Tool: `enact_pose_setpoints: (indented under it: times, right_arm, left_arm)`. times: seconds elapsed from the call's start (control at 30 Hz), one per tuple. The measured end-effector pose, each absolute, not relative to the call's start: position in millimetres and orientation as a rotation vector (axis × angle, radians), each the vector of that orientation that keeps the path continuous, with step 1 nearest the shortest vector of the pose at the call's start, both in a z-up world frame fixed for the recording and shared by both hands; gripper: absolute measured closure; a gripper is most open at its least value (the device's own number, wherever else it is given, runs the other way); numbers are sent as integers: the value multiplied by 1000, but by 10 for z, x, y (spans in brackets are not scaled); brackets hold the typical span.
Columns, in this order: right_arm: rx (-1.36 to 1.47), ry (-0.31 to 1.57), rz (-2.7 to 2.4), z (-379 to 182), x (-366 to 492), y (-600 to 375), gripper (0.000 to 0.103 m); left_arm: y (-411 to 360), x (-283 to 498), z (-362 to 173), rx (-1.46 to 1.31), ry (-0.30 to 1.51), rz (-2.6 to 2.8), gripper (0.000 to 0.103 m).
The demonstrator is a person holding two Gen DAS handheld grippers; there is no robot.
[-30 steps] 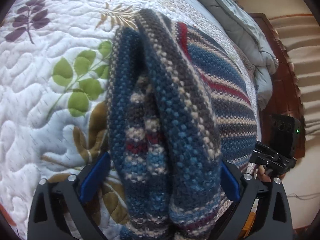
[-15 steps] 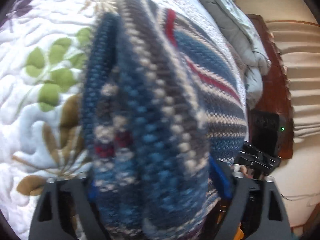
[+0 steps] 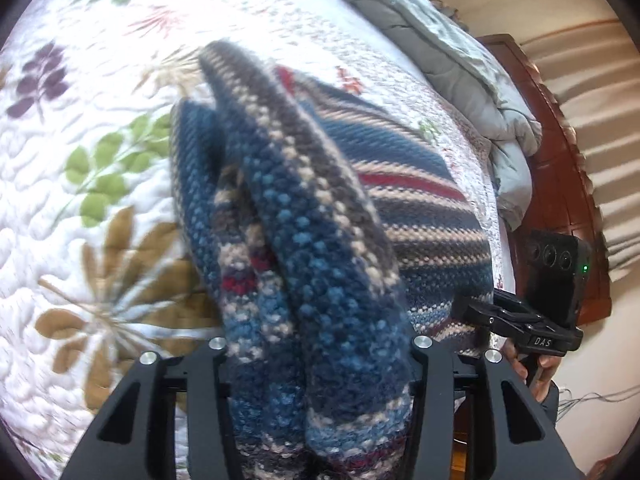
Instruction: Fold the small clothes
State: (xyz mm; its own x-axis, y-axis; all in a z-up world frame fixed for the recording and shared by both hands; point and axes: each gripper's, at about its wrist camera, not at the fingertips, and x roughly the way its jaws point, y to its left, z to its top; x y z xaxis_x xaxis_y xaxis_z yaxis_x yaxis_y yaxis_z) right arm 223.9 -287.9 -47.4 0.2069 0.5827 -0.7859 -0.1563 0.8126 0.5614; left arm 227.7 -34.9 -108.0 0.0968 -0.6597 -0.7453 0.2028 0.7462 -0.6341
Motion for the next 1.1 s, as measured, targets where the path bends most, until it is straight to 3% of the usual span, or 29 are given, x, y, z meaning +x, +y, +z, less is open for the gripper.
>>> enact_pose_setpoints:
  times: [0.33,0.5,0.7,0.9,0.97,1.1]
  right_arm:
    - [340,1131,374,34,2117,-3811,58]
    - [346,1123,335,-167,2266,-4218,58]
    - [386,1187,341,-752,2225,-4255,51]
    - [451,1187,379,-726,1921,-4411,44]
    - [441,1193,374,-676,1834,-4414,38]
    - [473,1246,383,-717,1615,-4406,37]
  left_arm:
    - [-1403,2381,-720,-419,1226,-744,55]
    - [-1841,2542,-882,-365,1200,-707,54]
    - [-1669,2489,-1432,-413,1302,-678,46]
    - [-1317,2245,-1290,-427,1297,-640,37]
    - [-1253,2116,-1223,-402,1292,-634,35]
    - [-1366,1938,-1227,-349,1316,-590,35]
